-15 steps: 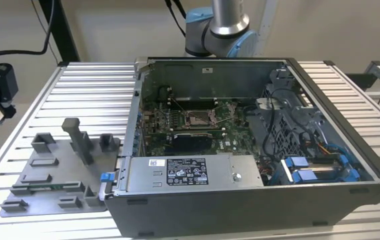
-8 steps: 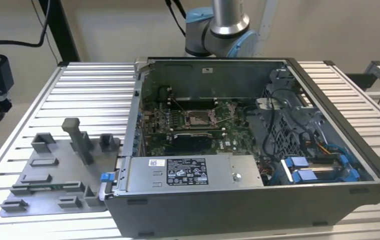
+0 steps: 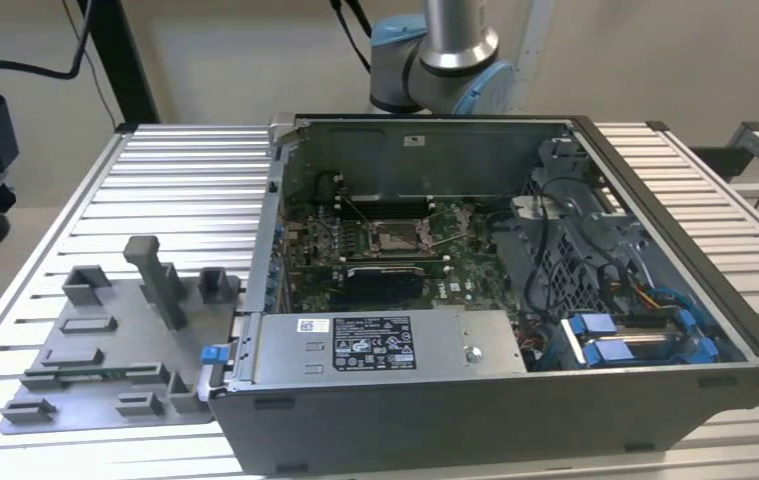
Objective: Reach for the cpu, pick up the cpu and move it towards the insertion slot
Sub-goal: 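Pick up the cpu and move it towards the insertion slot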
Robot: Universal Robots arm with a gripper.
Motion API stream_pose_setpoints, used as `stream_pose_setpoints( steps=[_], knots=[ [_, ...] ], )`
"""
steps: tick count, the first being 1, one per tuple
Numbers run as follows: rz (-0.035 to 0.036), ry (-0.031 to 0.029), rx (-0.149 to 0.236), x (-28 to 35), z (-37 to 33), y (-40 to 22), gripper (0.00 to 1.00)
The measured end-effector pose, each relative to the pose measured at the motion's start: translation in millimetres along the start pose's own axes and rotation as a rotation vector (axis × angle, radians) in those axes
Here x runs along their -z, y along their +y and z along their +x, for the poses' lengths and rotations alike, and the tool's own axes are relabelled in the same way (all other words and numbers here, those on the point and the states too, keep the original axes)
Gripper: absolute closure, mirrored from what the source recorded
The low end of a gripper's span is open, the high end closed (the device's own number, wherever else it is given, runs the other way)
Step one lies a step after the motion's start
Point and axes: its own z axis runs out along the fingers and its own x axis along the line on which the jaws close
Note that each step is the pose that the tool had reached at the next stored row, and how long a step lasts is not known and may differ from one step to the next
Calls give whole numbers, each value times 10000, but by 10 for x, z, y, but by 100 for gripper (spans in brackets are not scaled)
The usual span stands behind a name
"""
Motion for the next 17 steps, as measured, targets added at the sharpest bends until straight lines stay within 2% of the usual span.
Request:
stream_pose_setpoints(
  steps=[9, 17],
  knots=[
    [0, 0, 0, 107, 1, 4, 100],
    [1, 1, 2, 120, -4, 4, 100]
  ],
)
